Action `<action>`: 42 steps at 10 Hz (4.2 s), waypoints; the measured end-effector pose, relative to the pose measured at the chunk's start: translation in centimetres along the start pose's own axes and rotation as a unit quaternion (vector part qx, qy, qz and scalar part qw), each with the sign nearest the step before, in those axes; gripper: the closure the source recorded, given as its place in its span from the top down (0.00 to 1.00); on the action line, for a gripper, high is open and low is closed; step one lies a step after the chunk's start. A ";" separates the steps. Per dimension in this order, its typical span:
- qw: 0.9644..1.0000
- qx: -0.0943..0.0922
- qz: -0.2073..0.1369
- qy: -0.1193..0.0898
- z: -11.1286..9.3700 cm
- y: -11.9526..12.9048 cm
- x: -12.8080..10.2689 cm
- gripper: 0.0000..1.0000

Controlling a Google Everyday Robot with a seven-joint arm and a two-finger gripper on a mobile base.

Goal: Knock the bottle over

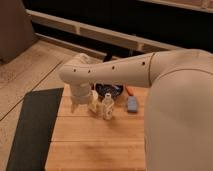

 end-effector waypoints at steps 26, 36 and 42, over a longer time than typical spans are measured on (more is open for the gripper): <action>0.999 -0.011 0.009 0.045 2.4 -1.3 -2.3 0.65; 0.994 0.015 0.099 0.045 2.0 -10.3 -8.0 0.65; 0.993 0.015 0.113 0.021 0.2 -11.7 -8.8 0.65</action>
